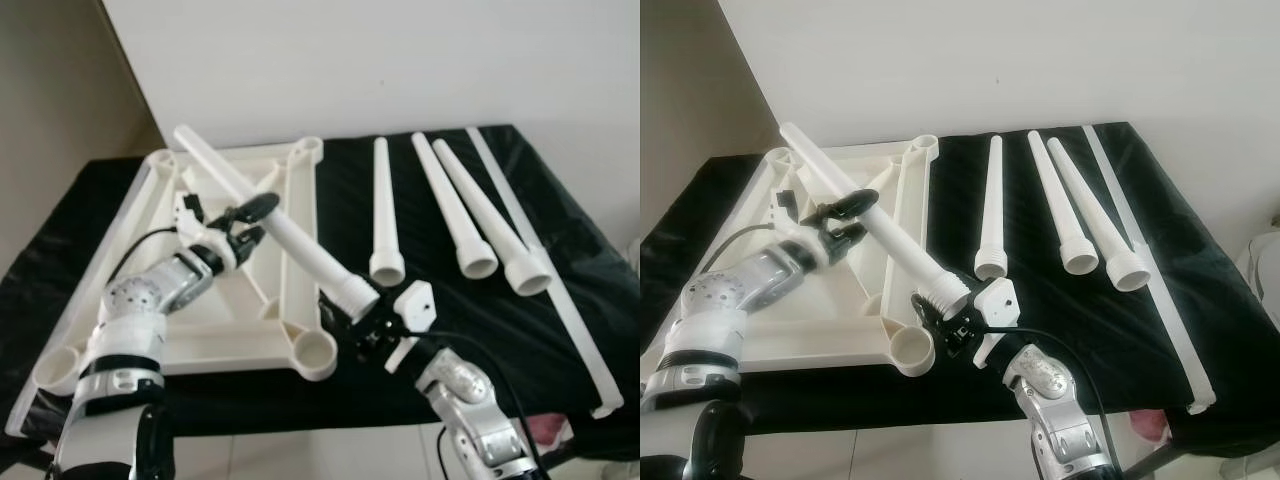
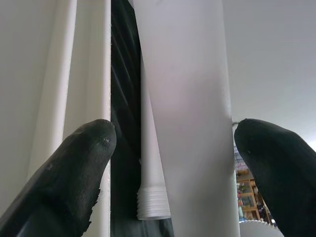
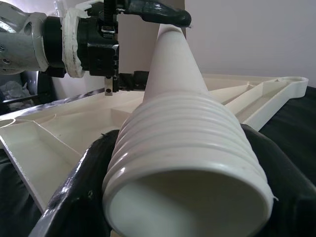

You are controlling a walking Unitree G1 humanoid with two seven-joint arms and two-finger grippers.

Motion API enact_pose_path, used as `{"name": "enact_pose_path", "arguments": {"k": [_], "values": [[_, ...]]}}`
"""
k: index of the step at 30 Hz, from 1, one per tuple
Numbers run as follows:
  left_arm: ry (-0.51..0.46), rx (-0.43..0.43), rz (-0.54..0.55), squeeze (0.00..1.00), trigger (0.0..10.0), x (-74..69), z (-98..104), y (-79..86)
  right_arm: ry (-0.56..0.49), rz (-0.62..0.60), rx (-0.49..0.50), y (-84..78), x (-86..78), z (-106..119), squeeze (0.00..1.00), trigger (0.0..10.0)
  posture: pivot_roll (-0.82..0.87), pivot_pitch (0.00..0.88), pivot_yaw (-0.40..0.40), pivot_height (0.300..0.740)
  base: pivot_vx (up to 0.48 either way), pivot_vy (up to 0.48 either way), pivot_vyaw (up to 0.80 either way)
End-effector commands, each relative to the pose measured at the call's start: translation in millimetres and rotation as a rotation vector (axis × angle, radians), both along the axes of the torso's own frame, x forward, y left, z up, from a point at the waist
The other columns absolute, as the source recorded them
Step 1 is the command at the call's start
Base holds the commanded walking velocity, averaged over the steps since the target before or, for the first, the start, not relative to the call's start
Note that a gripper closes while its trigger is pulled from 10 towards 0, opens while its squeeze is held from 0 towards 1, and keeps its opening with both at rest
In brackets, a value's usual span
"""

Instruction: Building children table

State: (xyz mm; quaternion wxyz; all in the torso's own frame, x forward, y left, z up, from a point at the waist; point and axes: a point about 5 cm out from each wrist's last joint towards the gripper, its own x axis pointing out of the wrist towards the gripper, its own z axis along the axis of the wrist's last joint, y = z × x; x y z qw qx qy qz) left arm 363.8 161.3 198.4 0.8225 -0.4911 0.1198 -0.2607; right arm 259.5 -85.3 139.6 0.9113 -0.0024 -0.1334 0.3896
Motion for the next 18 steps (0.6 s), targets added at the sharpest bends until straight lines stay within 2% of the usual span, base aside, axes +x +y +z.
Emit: {"name": "enact_pose_path", "arguments": {"k": [1,5,6,9,10,18], "values": [[-0.355,-0.181,-0.217,1.0,10.0,-11.6,23.1,-3.2,-0.005,0.011,0.01,2.6,-0.4,1.2,0.0,10.0,-0.11,0.025,0.133,0.74,0.0,0.0,0.0],[-0.347,-0.162,-0.21,1.0,10.0,-10.5,22.3,-2.8,-0.004,0.013,0.011,3.2,-0.4,1.2,0.0,10.0,-0.11,0.034,0.132,0.74,0.0,0.0,0.0],[-0.342,-0.16,-0.2,0.58,10.0,-9.5,21.7,-1.8,-0.002,0.014,0.011,3.4,-0.3,1.1,0.0,10.0,-0.11,0.033,0.131,0.74,0.0,0.0,0.0],[-0.338,-0.161,-0.193,0.58,10.0,-8.9,21.4,-1.0,-0.002,0.015,0.011,3.4,-0.2,1.1,0.0,10.0,-0.11,0.033,0.131,0.74,0.0,0.0,0.0],[-0.35,-0.185,-0.18,0.0,0.0,-8.7,23.2,2.1,0.0,0.019,0.011,3.8,-0.1,0.5,0.0,10.0,-0.1,0.032,0.129,0.74,0.0,0.0,0.0],[-0.366,-0.188,-0.176,0.0,0.0,-8.9,25.7,4.1,0.002,0.026,0.01,4.9,-0.4,0.0,0.0,10.0,-0.11,0.026,0.132,0.74,0.0,0.0,0.0]]}}
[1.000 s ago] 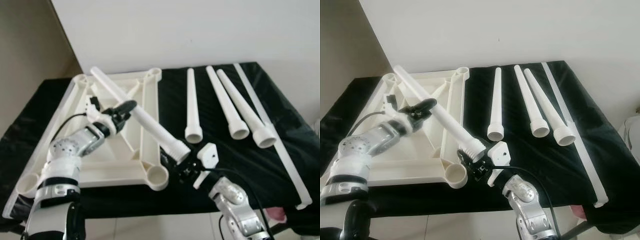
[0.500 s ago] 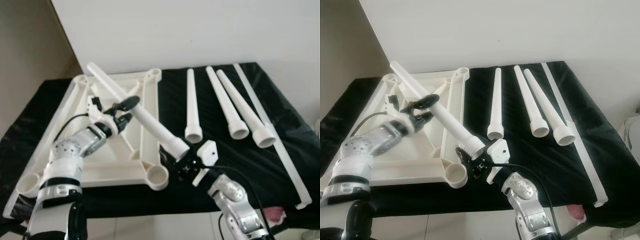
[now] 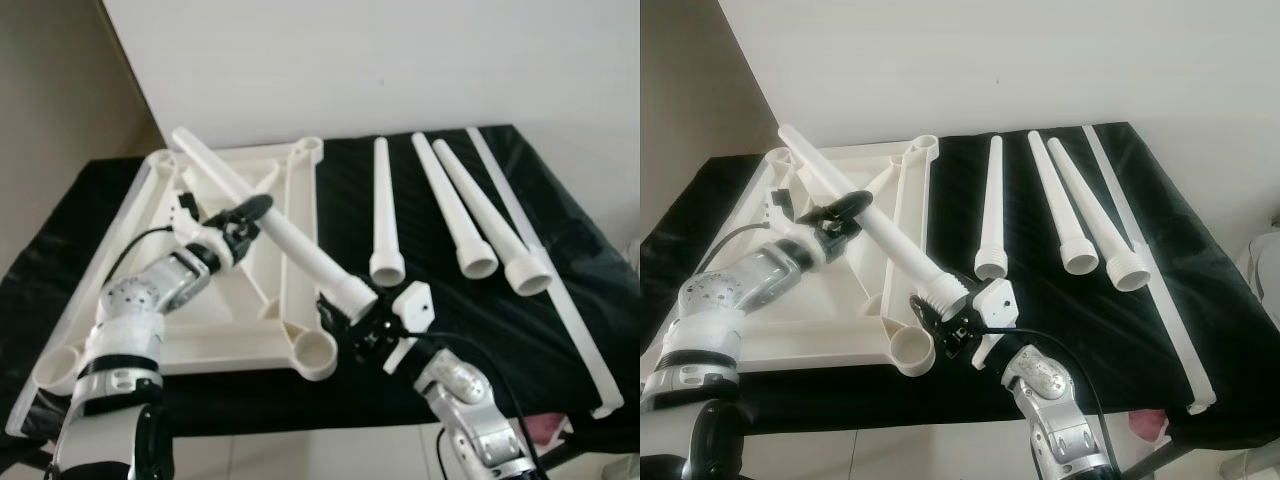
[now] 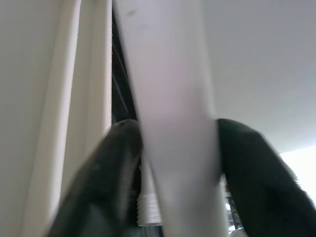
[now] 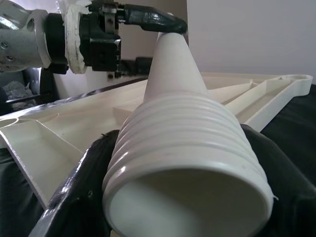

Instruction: Building children table

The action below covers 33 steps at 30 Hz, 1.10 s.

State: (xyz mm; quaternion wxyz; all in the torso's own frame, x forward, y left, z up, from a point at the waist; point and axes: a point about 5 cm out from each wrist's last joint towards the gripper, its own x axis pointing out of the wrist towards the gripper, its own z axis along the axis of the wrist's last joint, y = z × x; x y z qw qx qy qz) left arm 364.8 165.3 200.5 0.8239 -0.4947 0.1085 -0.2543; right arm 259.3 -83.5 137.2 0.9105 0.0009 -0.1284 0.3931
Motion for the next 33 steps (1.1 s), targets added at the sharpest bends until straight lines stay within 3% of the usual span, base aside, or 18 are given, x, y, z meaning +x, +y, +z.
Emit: {"name": "enact_pose_path", "arguments": {"k": [1,11,12,13,14,15,16,23,33], "values": [[-0.357,-0.175,-0.201,0.0,0.0,-9.9,24,0.1,-0.01,0.02,0.01,3.7,-0.4,2,0.0,10.0,-0.11,0.026,0.134,0.74,0.0,0.0,0.0],[-0.34,-0.145,-0.197,0.0,0.0,-6.3,21,-1.7,-0.009,0.027,0.012,4.3,-1.2,3,0.0,10.0,-0.11,0.021,0.132,0.74,0.0,0.0,0.0],[-0.315,-0.147,-0.18,0.0,10.0,-2.9,19,-1.0,-0.009,0.03,0.012,4.3,-0.9,3,0.0,10.0,-0.11,0.016,0.132,0.74,0.0,0.0,0.0],[-0.315,-0.147,-0.18,0.0,10.0,-2.9,19,-1.0,-0.009,0.03,0.012,4.3,-0.9,3,0.0,10.0,-0.11,0.016,0.132,0.74,0.0,0.0,0.0],[-0.307,-0.167,-0.172,0.23,10.0,-1.7,19,0.1,-0.01,0.03,0.011,4.3,-0.7,3,0.0,10.0,-0.11,0.014,0.132,0.74,0.0,0.0,0.0],[-0.302,-0.182,-0.167,0.23,10.0,-1.0,19,0.9,-0.011,0.031,0.011,4.3,-0.6,3,0.0,10.0,-0.11,0.014,0.132,0.74,0.0,0.0,0.0],[-0.311,-0.183,-0.174,1.0,10.0,-1.6,20,1.0,-0.011,0.032,0.011,4.4,-0.3,3,0.0,10.0,-0.11,0.011,0.129,0.74,0.0,0.0,0.0],[-0.328,-0.152,-0.184,1.0,10.0,-2.3,20,0.9,-0.018,0.044,0.015,6.1,0.5,5,0.0,10.0,-0.11,0.004,0.126,0.74,0.0,0.0,0.0],[-0.341,-0.186,-0.177,1.0,10.0,0.0,24,6.2,-0.009,0.06,0.01,6.6,-0.5,3,0.0,10.0,-0.11,0.001,0.117,0.74,0.0,0.0,0.0]]}}
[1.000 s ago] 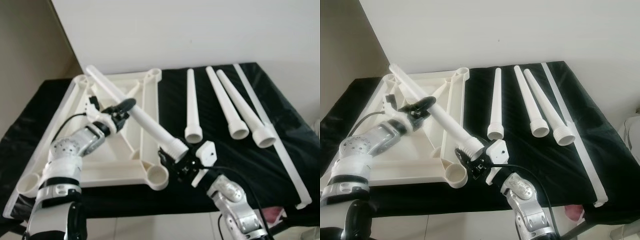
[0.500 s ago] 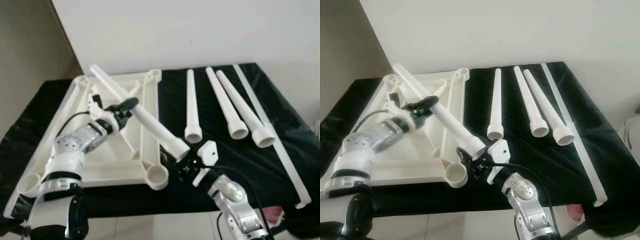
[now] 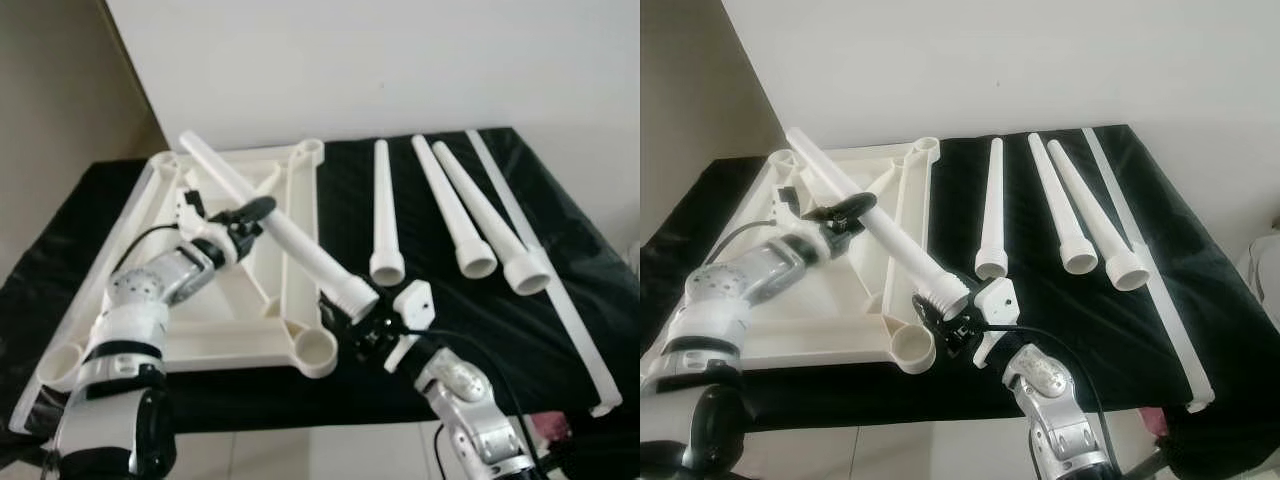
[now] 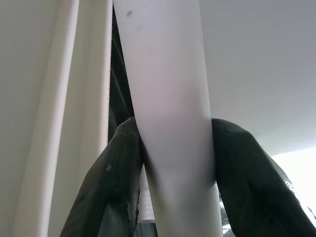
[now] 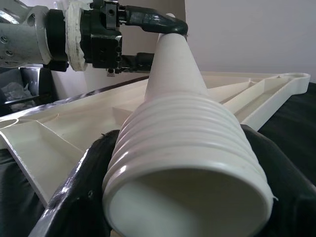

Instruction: Building children table

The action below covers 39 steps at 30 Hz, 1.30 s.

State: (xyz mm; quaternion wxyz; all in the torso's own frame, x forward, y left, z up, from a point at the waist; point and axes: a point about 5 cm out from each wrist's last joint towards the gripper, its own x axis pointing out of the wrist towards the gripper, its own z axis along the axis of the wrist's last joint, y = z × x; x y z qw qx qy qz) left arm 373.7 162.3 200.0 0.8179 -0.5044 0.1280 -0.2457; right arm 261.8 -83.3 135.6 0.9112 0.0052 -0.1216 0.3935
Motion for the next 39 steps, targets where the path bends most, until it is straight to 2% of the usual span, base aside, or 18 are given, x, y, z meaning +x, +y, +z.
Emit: {"name": "enact_pose_path", "arguments": {"k": [1,8,9,10,11,12,14,15,29,32,36,39], "values": [[-0.388,-0.175,-0.164,1.0,10.0,-8.6,25,9.4,-0.025,0.058,0.007,6.2,-2.8,4,0.0,10.0,-0.11,0.0,0.118,0.74,0.0,0.0,0.0],[-0.416,-0.148,-0.208,1.0,10.0,-14.1,24,6.4,-0.025,0.055,0.006,5.8,-3.2,4,0.0,10.0,-0.11,0.001,0.117,0.74,0.0,0.0,0.0],[-0.428,-0.134,-0.219,1.0,10.0,-15.5,24,4.9,-0.025,0.054,0.007,5.5,-3.2,4,0.0,10.0,-0.11,0.003,0.117,0.74,0.0,0.0,0.0],[-0.45,-0.05,-0.229,1.0,10.0,-16.8,20,0.3,-0.024,0.051,0.005,4.7,-3.0,4,0.0,10.0,-0.11,0.002,0.117,0.74,0.0,0.0,0.0],[-0.45,-0.05,-0.229,1.0,10.0,-16.8,20,0.3,-0.024,0.051,0.005,4.7,-3.0,4,0.0,10.0,-0.11,0.002,0.117,0.74,0.0,0.0,0.0],[-0.45,-0.025,-0.221,0.0,10.0,-16.3,19,-1.0,-0.023,0.05,0.008,4.5,-2.8,4,0.0,10.0,-0.11,0.003,0.116,0.74,0.0,0.0,0.0],[-0.439,-0.044,-0.194,0.0,10.0,-14.1,16,-0.6,-0.023,0.048,0.008,4.4,-2.4,4,0.0,10.0,-0.11,0.001,0.118,0.74,0.0,0.0,0.0],[-0.43,-0.056,-0.184,1.0,10.0,-13.2,15,0.1,-0.023,0.047,0.008,4.4,-2.3,4,0.0,10.0,-0.11,0.001,0.118,0.74,0.0,0.0,0.0],[-0.439,-0.126,-0.179,1.0,10.0,-16.6,15,-1.1,-0.031,0.041,0.012,4.0,-1.1,5,0.0,10.0,-0.11,0.0,0.122,0.74,0.0,0.0,0.0],[-0.389,-0.244,-0.144,1.0,10.0,-12.7,19,1.5,-0.037,0.048,0.012,4.6,-1.2,6,0.0,10.0,-0.11,0.001,0.124,0.74,0.0,0.0,0.0],[-0.384,-0.287,-0.13,1.0,10.0,-11.7,23,3.1,-0.039,0.048,0.013,4.7,-1.2,7,0.0,10.0,-0.11,0.003,0.125,0.74,0.0,0.0,0.0],[-0.376,-0.363,-0.116,1.0,10.0,-10.0,30,4.4,-0.04,0.048,0.014,4.9,-1.1,7,0.0,10.0,-0.11,0.002,0.127,0.74,0.0,0.0,0.0]]}}
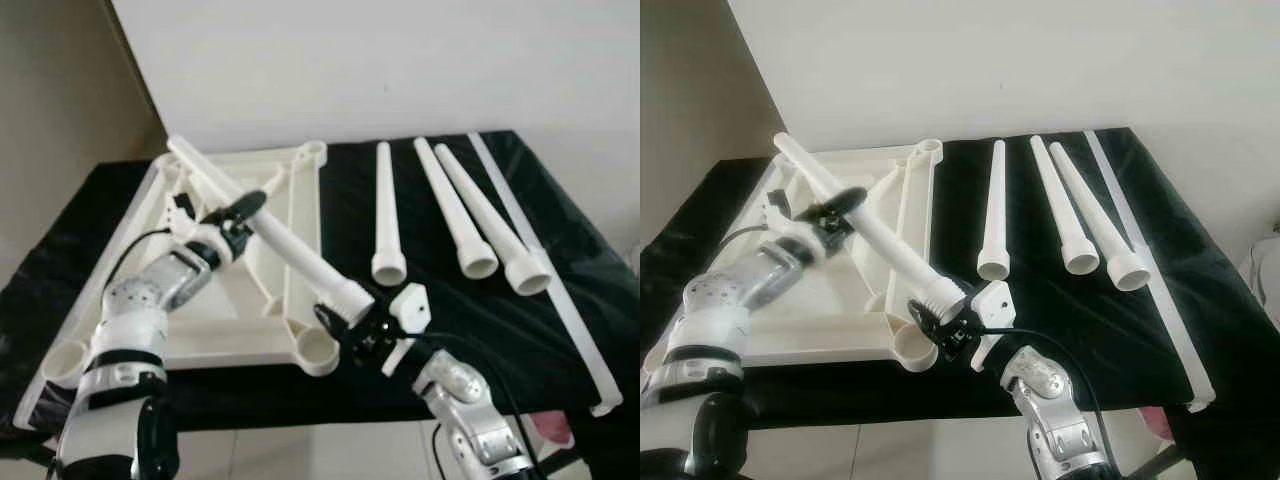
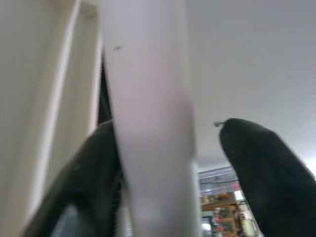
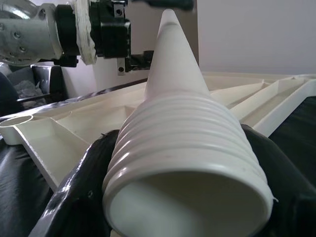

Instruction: Building children table

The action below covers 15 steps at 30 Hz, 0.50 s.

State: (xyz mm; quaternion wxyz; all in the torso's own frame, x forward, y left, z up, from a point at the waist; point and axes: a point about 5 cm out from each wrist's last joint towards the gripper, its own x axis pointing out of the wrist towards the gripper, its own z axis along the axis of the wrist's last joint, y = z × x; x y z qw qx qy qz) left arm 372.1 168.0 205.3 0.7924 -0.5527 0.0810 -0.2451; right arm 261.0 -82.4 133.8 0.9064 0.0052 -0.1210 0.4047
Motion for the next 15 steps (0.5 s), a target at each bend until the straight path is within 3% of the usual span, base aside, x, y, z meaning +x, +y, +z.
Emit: {"name": "enact_pose_path", "arguments": {"k": [1,15], "values": [[-0.344,-0.224,-0.147,1.0,10.0,-8.4,24.9,-1.3,-0.039,0.024,0.017,4.1,-0.4,8.5,0.0,10.0,-0.11,0.002,0.127,0.74,0.0,0.0,0.0],[-0.298,-0.296,-0.119,1.0,10.0,-3.9,24.3,3.4,-0.039,0.027,0.016,4.1,-0.4,8.0,0.0,10.0,-0.11,0.002,0.131,0.74,0.0,0.0,0.0]]}}
